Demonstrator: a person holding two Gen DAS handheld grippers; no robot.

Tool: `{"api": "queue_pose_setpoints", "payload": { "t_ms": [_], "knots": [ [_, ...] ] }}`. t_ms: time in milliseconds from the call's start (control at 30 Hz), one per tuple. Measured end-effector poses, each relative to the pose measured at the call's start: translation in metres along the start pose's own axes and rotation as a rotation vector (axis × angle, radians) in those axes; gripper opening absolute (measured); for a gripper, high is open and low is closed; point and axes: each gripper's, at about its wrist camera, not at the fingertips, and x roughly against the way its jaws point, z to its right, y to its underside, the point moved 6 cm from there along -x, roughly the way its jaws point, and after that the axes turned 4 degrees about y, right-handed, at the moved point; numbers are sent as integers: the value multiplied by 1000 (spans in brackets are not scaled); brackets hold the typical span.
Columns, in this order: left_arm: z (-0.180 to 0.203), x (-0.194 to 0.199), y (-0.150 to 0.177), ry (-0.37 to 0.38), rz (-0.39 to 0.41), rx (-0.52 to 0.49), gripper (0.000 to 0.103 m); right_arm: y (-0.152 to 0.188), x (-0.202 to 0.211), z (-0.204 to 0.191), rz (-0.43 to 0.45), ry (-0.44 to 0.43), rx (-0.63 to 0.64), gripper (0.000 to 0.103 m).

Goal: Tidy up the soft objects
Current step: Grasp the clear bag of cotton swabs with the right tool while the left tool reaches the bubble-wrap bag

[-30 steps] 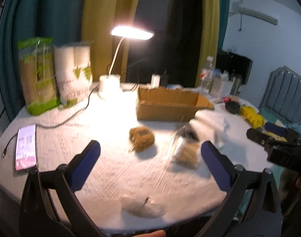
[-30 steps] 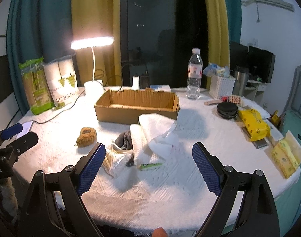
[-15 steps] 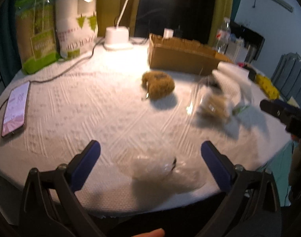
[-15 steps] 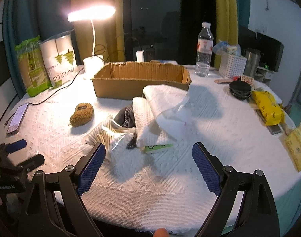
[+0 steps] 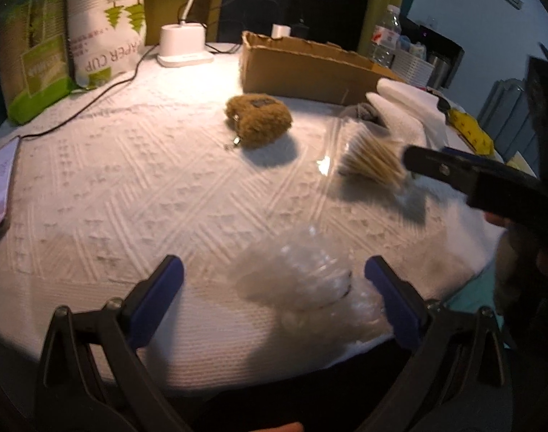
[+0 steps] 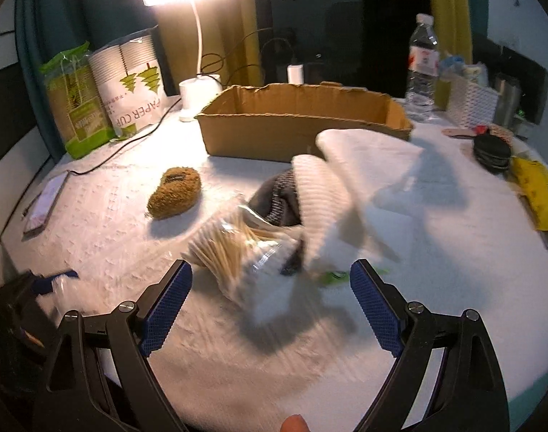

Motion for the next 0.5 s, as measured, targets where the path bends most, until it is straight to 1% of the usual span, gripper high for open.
{"api": "queue_pose_setpoints", "payload": {
  "t_ms": [133,200,233,267,300,333,367,400,467,500],
  "knots": [
    [3,-2,-1,12,2,-10,99,-3,-15,-7,-31,-28,-12,92],
    [5,-2,-2,33,5,-12,92,-3,-20,-12,-41,-43,-3,92],
    [5,-2,-1,43,6,-12,90,-3,-21,-15,-45,-50,0,91],
    [6,-2,-2,49,7,-17,89,-2,-24,-17,-52,-57,2,88],
    [6,-2,-2,52,8,-22,88,-2,-27,-19,-61,-58,4,81],
    [7,-2,-2,58,10,-27,87,-2,-31,-20,-72,-55,5,79],
    [7,-2,-2,65,12,-28,84,-2,-33,-21,-79,-55,3,79],
    [7,-2,-2,82,14,-28,77,-2,-37,-22,-89,-54,1,79],
    [8,-2,-2,115,15,-27,71,-2,-41,-22,-96,-56,-7,78],
    [9,-2,-2,122,15,-31,70,-2,-43,-23,-98,-56,-9,77]
  ]
}}
